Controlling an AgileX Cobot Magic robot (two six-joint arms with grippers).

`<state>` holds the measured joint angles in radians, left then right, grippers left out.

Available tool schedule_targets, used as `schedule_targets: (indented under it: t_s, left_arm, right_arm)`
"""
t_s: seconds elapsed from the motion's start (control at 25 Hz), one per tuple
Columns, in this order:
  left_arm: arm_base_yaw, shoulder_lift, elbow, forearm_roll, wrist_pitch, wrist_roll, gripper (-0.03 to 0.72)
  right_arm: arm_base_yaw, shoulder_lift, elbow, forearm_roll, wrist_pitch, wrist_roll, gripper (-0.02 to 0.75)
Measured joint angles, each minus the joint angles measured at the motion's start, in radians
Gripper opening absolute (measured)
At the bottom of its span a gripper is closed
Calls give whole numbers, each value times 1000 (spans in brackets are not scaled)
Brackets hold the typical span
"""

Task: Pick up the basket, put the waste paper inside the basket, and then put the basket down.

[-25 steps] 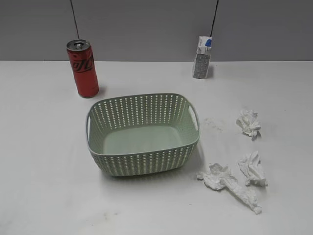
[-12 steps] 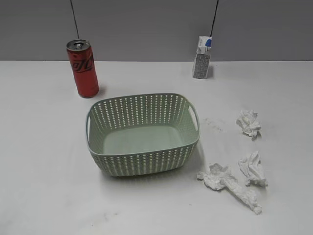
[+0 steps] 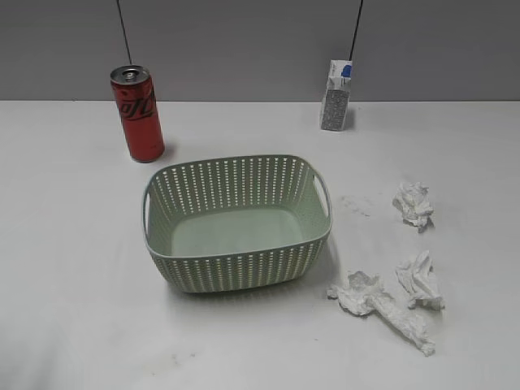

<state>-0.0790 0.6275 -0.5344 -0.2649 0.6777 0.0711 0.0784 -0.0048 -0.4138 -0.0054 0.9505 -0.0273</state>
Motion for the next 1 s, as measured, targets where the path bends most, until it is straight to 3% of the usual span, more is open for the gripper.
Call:
schedule_targets:
  t_s: [0.36, 0.6, 0.76, 1.0]
  left_arm:
    - [-29, 368, -142, -33, -17, 39, 480]
    - [-187, 597, -305, -1, 23, 39, 480]
    - [-294, 771, -433, 48, 83, -32, 479]
    - [-393, 1005, -562, 92, 121, -128, 426]
  right_arm:
    - [0, 0, 0, 0, 0, 0, 467]
    - [0, 0, 0, 0, 0, 0, 467]
    - [0, 0, 0, 0, 0, 0, 467]
    - [0, 0, 0, 0, 0, 0, 467]
